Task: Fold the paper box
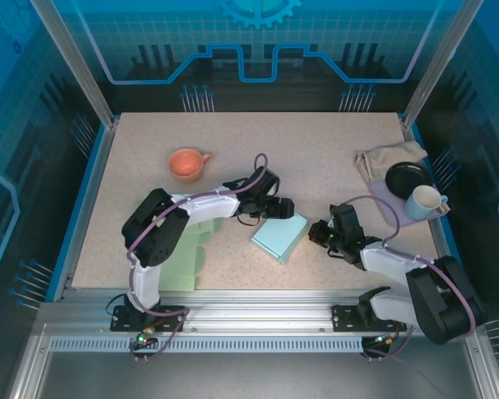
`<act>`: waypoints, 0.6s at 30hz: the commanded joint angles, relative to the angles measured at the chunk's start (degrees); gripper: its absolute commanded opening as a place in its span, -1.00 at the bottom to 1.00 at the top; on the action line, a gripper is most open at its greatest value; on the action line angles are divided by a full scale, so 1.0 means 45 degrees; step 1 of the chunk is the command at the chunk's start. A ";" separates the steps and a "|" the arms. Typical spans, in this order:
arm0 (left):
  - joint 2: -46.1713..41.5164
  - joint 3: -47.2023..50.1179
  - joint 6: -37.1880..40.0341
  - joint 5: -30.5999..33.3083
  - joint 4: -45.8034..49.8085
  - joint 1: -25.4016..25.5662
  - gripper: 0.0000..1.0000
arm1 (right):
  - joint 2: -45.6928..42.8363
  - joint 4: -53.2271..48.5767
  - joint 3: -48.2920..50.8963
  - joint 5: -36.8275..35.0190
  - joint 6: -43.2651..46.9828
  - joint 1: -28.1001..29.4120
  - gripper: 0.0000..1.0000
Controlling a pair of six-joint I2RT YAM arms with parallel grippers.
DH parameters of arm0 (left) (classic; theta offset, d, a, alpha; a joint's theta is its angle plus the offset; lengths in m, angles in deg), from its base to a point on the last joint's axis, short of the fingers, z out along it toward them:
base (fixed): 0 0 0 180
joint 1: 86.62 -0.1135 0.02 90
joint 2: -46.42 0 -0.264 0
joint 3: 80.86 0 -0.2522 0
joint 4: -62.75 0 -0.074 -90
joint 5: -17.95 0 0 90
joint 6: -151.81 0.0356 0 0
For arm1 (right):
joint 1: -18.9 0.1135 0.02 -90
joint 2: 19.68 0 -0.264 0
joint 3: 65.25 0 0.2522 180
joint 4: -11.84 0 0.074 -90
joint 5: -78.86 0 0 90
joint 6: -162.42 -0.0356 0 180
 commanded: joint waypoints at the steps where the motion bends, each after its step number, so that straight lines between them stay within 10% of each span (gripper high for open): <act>1: -0.1258 0.0775 -0.0376 0.0483 0.0153 -0.0233 0.69 | -0.1010 -0.1566 0.0410 -0.0910 0.0304 0.0374 -1.00; 18: -0.1965 0.4573 -0.1374 -0.1485 -0.3221 0.0302 0.66 | -0.3588 -0.2390 0.1219 -0.1003 -0.1869 0.4358 -1.00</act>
